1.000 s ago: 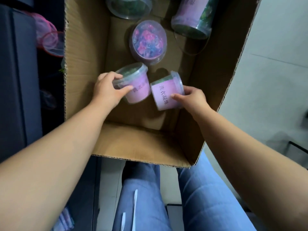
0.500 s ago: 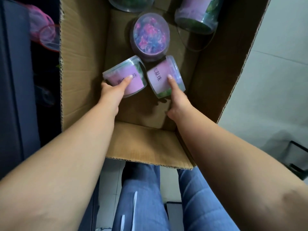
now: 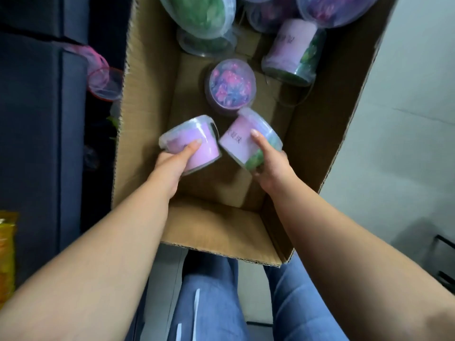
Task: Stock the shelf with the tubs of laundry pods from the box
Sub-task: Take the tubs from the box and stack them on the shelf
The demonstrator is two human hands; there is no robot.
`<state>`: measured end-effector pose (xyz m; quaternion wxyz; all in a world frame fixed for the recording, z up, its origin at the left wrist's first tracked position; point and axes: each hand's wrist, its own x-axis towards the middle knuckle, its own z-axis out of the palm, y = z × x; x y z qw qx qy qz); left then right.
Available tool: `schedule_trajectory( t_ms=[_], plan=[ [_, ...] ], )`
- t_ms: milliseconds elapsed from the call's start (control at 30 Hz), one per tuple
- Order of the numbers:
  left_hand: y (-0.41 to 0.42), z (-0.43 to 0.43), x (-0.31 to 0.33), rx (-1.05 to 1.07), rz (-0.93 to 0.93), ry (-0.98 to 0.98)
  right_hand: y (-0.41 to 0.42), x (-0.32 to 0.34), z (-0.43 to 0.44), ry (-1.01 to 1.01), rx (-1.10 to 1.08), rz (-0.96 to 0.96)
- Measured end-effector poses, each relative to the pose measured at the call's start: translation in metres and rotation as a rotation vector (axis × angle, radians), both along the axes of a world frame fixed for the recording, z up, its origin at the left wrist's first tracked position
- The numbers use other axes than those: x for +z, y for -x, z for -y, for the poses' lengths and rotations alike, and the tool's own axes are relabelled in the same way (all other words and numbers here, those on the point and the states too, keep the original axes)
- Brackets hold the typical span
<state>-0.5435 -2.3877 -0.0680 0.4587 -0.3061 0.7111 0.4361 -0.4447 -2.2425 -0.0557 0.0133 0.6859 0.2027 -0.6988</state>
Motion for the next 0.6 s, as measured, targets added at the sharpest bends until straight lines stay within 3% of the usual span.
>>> schedule_trajectory(
  t_ms=[133,333,600],
  plan=[
    [-0.011,0.011,0.072,0.053,-0.012,-0.068,-0.013,0.061,-0.02,0.036,0.334,-0.197],
    [-0.039,0.022,0.19,0.101,-0.219,-0.21,-0.002,0.148,-0.061,0.115,0.789,-0.531],
    [-0.088,0.028,0.311,0.08,-0.553,-0.394,-0.006,0.266,-0.067,-0.051,0.901,-0.846]
  ],
)
